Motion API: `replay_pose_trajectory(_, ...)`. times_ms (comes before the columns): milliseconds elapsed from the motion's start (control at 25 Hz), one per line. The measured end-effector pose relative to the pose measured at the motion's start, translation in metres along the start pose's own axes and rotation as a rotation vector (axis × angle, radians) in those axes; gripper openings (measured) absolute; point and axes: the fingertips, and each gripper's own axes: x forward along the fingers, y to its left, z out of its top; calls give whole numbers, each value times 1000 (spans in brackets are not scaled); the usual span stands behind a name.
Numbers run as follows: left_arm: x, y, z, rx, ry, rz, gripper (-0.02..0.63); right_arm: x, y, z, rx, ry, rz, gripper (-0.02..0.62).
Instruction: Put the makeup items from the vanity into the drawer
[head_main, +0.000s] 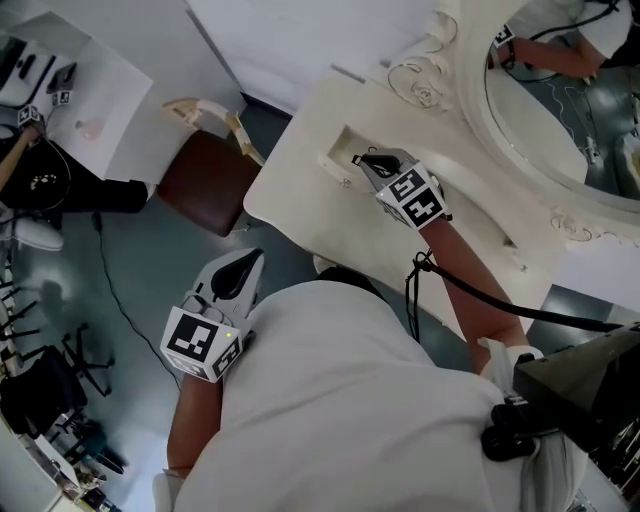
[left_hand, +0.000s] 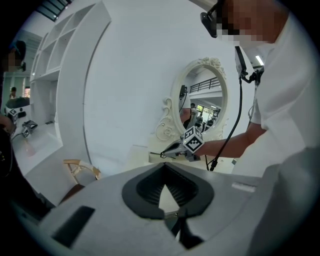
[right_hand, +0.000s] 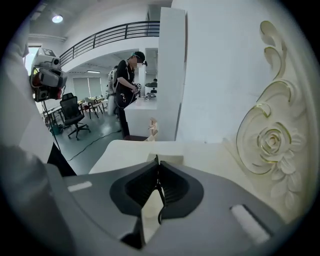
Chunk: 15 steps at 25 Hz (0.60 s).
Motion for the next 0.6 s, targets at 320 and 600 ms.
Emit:
replay_pose_trajectory(320, -8, 22, -4, -44, 5, 49, 0, 42, -6, -6, 8, 53, 32, 15)
replay_pose_trajectory(600, -11, 28, -7, -68, 13, 72, 0, 62, -8, -16, 21, 101, 47, 15)
